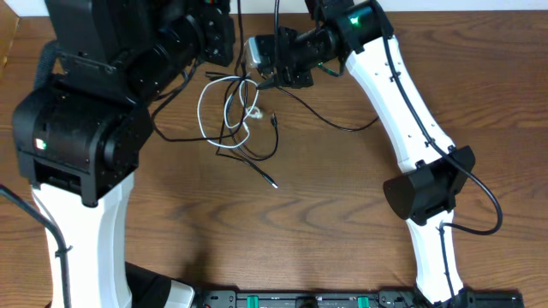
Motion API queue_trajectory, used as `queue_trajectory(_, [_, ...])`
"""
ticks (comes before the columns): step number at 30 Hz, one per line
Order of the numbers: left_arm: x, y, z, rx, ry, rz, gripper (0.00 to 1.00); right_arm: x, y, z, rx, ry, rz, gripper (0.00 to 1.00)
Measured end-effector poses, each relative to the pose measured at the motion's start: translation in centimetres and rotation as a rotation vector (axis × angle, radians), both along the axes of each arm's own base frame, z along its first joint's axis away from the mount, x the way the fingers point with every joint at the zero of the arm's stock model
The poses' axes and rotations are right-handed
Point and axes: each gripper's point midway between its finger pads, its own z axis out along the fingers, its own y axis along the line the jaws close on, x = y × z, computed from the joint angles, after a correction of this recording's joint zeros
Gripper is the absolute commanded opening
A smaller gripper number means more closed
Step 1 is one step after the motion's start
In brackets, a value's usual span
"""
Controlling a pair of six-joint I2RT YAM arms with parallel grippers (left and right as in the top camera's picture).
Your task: Untangle cables
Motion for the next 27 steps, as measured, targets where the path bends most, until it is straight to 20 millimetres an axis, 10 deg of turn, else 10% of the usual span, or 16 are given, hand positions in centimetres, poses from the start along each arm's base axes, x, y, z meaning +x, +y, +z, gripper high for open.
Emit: queue_trajectory(27, [-0.5,-1.1,0.2,0.014,-0.016,-0.028,0.07,-2.9,4.4,0.8,0.037,0.048,0.037,0.44])
